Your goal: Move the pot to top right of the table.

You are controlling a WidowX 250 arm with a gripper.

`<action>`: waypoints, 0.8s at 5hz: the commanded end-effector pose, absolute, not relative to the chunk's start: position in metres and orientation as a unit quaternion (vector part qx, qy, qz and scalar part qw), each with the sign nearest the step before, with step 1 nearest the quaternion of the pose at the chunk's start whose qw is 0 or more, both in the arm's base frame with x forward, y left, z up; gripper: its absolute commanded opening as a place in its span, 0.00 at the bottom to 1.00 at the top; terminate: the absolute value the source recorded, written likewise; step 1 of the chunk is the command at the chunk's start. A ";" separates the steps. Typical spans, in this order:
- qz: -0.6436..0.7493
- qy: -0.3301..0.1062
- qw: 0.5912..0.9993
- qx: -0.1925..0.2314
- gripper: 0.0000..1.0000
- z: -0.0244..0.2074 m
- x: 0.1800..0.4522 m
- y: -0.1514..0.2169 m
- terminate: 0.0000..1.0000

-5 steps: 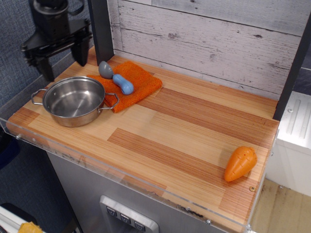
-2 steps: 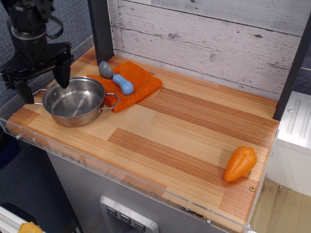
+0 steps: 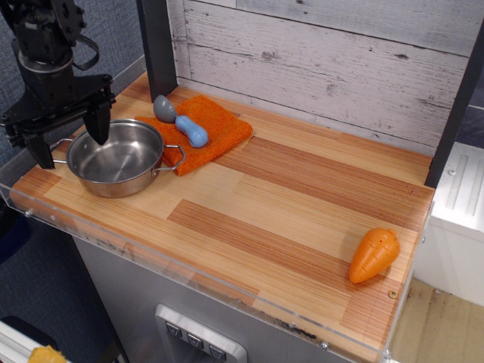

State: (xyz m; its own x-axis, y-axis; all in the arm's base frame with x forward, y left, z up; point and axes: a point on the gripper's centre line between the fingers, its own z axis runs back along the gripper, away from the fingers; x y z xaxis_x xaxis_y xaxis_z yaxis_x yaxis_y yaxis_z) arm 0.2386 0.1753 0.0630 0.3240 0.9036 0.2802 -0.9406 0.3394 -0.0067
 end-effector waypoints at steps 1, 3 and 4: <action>0.577 -0.119 0.802 0.099 1.00 0.051 0.240 0.175 0.00; 0.578 -0.107 0.802 0.107 1.00 0.038 0.240 0.178 0.00; 0.577 -0.103 0.803 0.109 0.00 0.033 0.241 0.178 0.00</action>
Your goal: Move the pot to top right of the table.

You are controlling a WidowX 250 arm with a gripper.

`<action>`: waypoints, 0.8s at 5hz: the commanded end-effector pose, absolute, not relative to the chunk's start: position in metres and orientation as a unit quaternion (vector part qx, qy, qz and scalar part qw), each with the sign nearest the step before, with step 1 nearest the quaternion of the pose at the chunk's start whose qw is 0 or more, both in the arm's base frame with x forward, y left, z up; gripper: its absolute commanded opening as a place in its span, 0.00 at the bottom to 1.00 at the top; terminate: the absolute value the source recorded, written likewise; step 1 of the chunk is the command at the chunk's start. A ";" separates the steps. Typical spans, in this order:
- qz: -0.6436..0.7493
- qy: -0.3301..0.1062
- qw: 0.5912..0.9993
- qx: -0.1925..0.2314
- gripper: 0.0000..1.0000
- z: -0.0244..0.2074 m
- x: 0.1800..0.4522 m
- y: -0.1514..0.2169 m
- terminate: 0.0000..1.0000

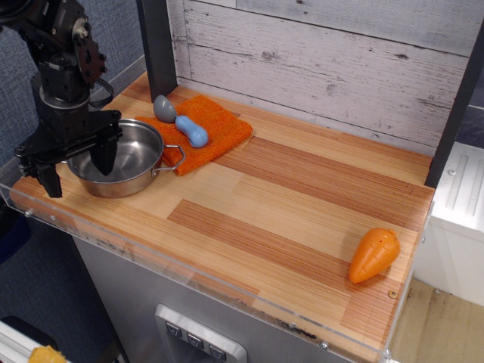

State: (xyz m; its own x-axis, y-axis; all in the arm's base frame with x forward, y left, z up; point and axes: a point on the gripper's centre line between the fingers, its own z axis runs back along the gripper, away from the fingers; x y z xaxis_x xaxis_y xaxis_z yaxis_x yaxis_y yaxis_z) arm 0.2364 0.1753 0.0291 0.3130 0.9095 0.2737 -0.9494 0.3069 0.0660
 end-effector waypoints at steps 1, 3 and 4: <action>0.580 -0.111 0.799 0.112 0.00 0.039 0.242 0.177 0.00; 0.598 -0.121 0.785 0.108 0.00 0.045 0.236 0.183 0.00; 0.620 -0.135 0.765 0.109 0.00 0.057 0.230 0.195 0.00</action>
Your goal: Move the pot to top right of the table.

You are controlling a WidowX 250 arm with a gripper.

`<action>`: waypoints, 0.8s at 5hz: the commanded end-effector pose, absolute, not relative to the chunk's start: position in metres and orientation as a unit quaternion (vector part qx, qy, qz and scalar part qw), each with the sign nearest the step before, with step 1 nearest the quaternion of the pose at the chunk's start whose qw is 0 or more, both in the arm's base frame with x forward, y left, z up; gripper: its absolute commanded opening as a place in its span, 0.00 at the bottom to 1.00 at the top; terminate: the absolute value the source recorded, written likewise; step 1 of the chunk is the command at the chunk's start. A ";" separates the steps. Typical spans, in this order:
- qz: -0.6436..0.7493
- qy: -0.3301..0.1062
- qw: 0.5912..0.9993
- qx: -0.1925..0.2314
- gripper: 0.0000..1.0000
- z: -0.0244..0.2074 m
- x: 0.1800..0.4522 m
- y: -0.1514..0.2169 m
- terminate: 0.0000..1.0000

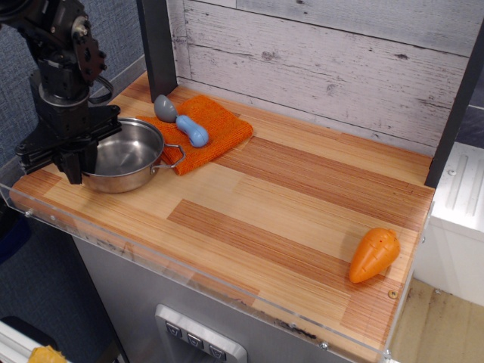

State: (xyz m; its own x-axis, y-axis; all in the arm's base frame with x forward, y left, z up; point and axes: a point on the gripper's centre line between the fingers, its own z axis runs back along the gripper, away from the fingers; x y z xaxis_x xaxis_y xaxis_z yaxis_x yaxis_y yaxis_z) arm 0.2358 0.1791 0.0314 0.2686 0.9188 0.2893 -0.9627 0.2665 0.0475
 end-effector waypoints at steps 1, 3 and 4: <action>0.633 -0.142 0.753 0.109 0.00 0.069 0.227 0.204 0.00; 0.617 -0.171 0.763 0.084 0.00 0.098 0.236 0.186 0.00; 0.592 -0.185 0.782 0.063 0.00 0.114 0.244 0.156 0.00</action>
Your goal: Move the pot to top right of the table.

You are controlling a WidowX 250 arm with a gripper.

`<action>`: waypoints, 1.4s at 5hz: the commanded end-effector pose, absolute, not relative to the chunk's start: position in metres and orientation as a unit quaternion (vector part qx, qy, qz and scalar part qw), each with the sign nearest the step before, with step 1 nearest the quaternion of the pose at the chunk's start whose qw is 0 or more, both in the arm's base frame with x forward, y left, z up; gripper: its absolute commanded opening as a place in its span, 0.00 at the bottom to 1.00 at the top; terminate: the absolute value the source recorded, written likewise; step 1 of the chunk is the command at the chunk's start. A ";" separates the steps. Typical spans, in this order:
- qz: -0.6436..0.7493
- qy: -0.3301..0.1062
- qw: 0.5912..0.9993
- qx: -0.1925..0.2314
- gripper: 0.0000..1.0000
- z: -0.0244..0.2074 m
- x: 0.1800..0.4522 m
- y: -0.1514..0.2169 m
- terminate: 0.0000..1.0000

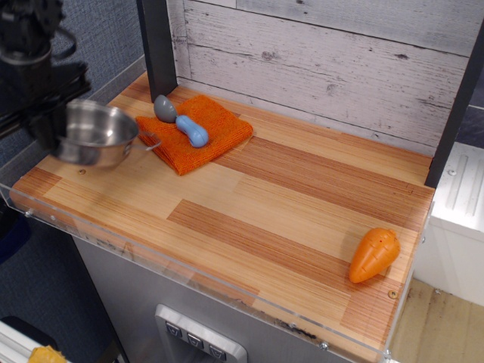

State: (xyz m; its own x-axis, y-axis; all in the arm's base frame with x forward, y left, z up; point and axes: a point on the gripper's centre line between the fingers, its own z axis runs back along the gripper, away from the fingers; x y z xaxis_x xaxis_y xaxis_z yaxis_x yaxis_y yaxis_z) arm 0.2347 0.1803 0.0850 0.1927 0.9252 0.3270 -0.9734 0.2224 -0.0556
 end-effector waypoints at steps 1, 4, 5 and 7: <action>0.569 -0.202 0.796 0.047 0.00 0.129 0.247 0.130 0.00; 0.439 -0.201 0.876 -0.013 0.00 0.114 0.276 0.048 0.00; 0.399 -0.197 0.895 -0.029 0.00 0.108 0.290 0.019 0.00; 0.366 -0.161 0.916 -0.037 0.00 0.078 0.308 -0.007 0.00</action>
